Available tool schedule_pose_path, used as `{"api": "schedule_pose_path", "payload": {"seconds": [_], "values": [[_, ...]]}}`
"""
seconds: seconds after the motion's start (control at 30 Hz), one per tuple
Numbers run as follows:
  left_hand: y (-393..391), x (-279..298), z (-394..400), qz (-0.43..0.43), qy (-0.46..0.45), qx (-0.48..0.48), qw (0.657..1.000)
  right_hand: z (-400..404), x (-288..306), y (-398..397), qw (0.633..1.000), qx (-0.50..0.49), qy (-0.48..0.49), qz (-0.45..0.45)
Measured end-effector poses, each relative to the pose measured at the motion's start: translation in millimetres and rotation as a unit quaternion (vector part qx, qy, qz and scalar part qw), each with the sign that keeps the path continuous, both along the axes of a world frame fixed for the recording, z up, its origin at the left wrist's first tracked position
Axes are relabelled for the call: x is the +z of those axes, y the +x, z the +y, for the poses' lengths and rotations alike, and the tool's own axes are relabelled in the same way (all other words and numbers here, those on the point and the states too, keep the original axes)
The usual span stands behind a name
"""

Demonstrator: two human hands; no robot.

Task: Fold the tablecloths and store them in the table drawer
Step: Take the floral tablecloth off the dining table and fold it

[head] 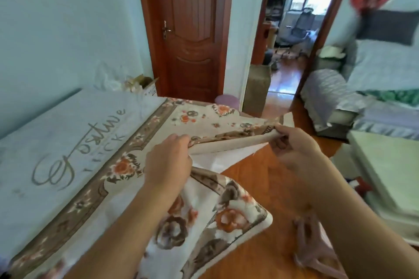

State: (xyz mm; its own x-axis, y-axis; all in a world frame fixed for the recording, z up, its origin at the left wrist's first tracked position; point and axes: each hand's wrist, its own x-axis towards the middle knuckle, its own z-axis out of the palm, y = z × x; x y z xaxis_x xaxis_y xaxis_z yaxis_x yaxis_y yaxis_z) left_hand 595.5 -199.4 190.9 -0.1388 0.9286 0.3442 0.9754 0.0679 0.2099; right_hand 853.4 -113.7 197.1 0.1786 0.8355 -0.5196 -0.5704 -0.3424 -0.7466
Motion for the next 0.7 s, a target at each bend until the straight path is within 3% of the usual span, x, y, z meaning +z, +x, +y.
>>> {"api": "schedule_pose_path", "payload": {"seconds": [0.27,0.4,0.5,0.57,0.6,0.67,0.7], "values": [[167.4,68.1,54.3,0.025,0.103,-0.112,0.988,28.2,42.8,180.7,0.981,-0.105,0.054,-0.155],[229.2,118.8,88.0,0.020,0.179,-0.076,0.981,28.4,96.3,251.4,0.963,-0.058,0.181,-0.192],[282.4,155.0,112.2,0.009,0.246,-0.056,0.968,16.6,137.0,306.9,0.925,-0.028,0.288,-0.248],[315.2,173.2,124.6,-0.011,0.268,-0.062,0.961,10.1,151.4,343.4,0.877,0.008,0.327,-0.352],[330.4,180.0,130.6,-0.018,0.271,-0.068,0.960,7.4,152.6,362.9,0.833,0.023,0.313,-0.456],[360.6,188.9,142.7,-0.027,0.265,-0.079,0.961,6.5,141.9,408.4,0.687,-0.007,0.185,-0.703],[375.8,193.0,147.3,-0.031,0.260,-0.087,0.961,5.6,133.4,428.9,0.624,-0.023,0.116,-0.772]]}}
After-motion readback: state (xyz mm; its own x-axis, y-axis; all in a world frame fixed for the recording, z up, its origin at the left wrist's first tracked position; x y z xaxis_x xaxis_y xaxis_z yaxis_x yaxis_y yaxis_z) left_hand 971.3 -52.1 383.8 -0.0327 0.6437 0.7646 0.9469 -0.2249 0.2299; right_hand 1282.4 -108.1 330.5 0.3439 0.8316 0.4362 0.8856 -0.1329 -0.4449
